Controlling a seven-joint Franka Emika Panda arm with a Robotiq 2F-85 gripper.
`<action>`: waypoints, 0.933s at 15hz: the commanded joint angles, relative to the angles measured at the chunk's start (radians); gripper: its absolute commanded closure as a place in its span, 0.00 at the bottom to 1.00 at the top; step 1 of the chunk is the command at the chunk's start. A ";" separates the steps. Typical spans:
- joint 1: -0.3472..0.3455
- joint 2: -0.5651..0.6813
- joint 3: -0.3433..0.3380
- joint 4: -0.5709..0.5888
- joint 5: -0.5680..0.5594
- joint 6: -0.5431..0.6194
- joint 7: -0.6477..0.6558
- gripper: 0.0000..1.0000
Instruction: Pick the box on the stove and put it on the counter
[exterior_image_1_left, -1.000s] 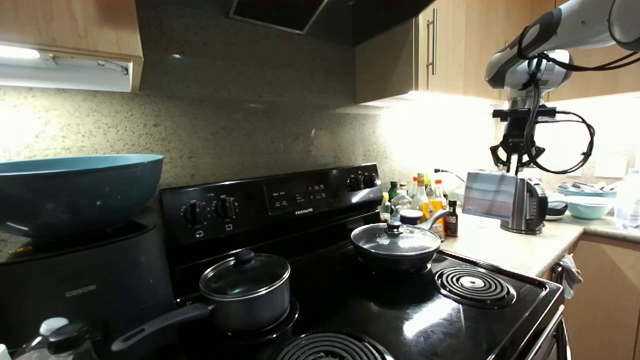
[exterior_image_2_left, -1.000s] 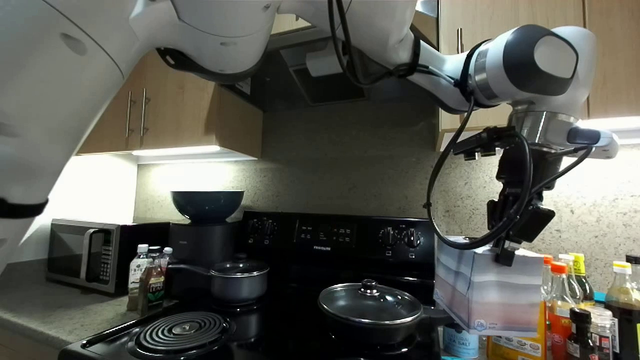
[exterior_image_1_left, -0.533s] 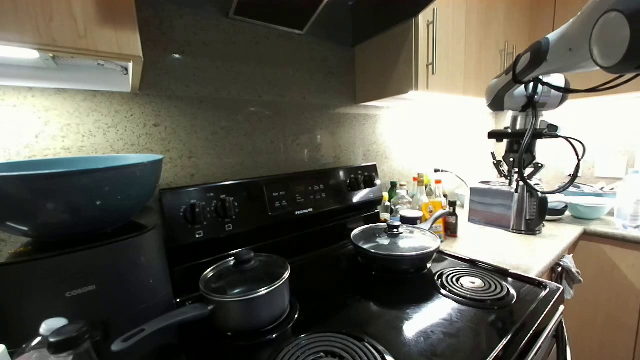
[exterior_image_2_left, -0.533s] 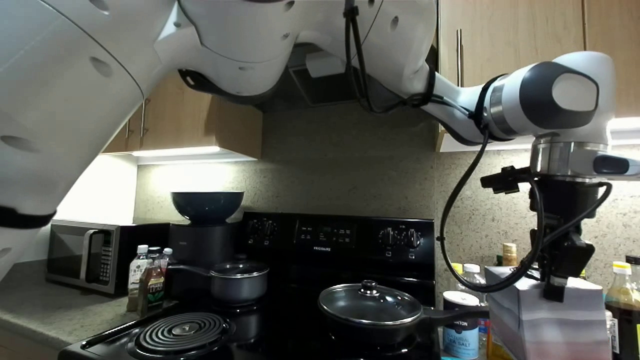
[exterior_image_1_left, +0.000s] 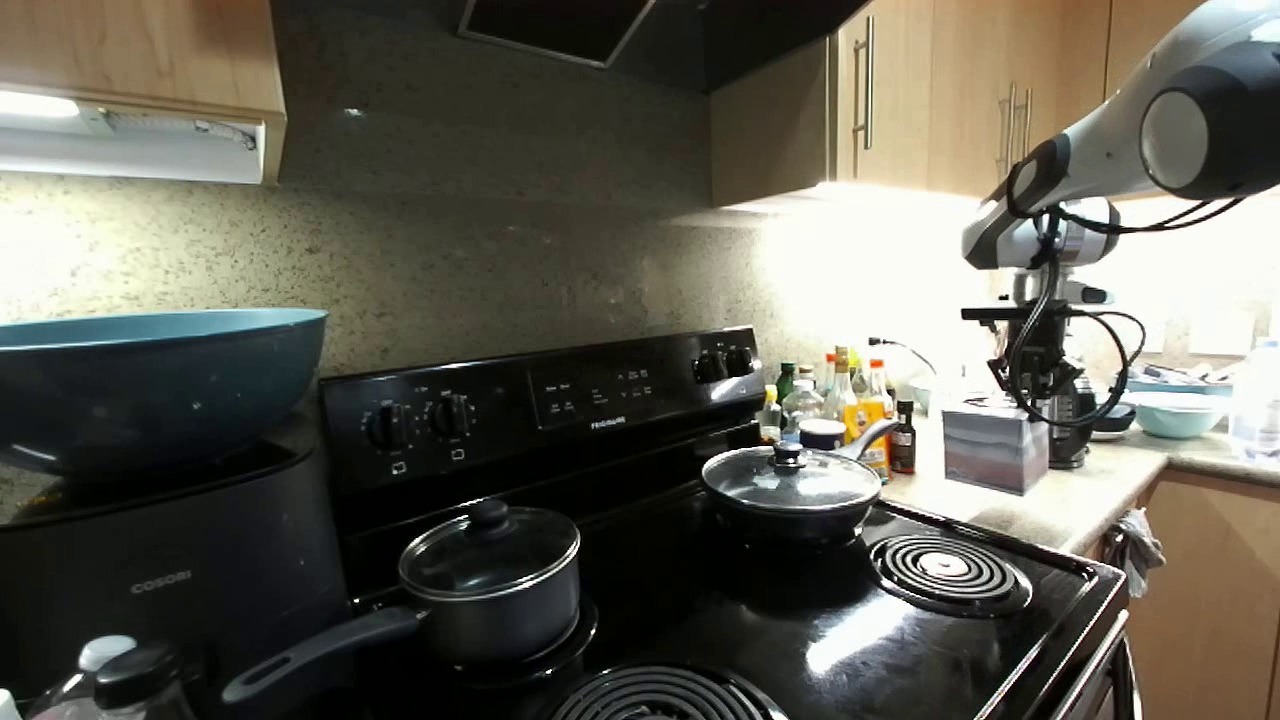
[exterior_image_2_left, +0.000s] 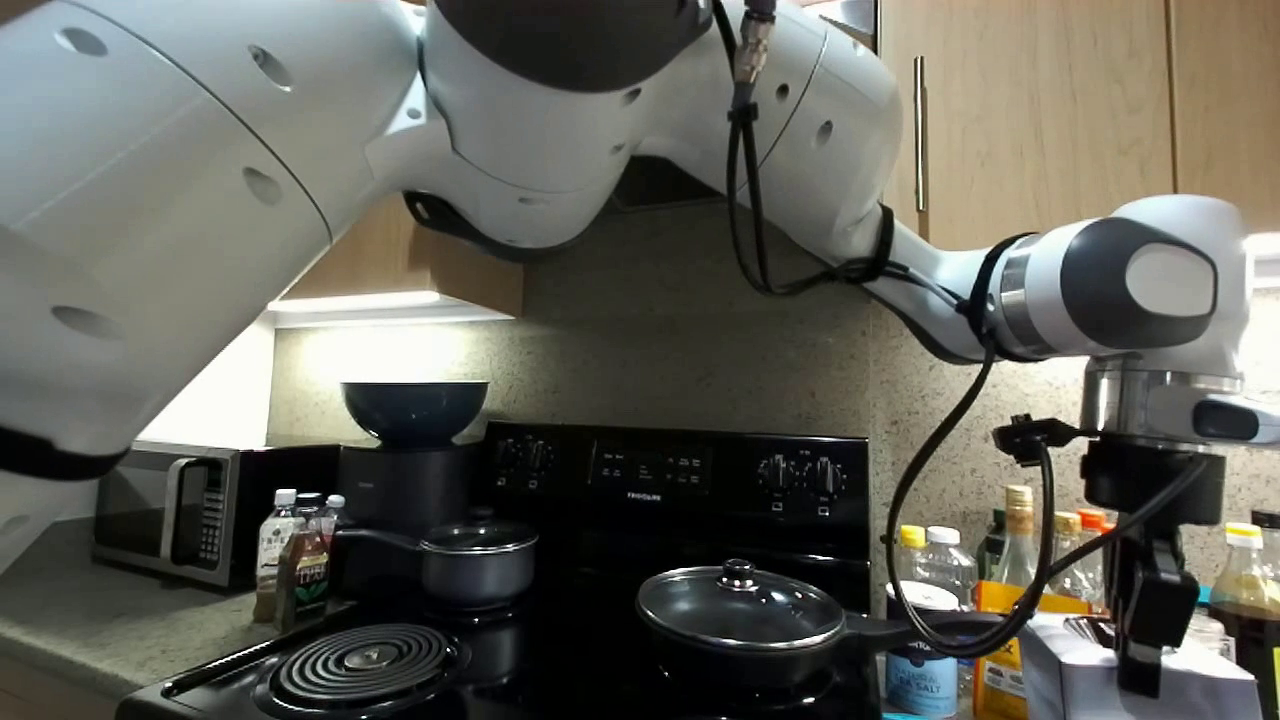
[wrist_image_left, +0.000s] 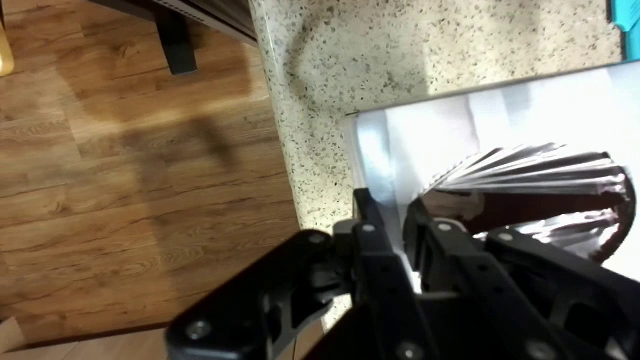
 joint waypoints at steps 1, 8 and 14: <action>-0.042 0.073 0.029 0.091 0.006 -0.073 0.047 0.96; -0.090 0.182 0.059 0.231 0.007 -0.207 0.057 0.96; -0.121 0.246 0.079 0.342 -0.003 -0.237 0.060 0.51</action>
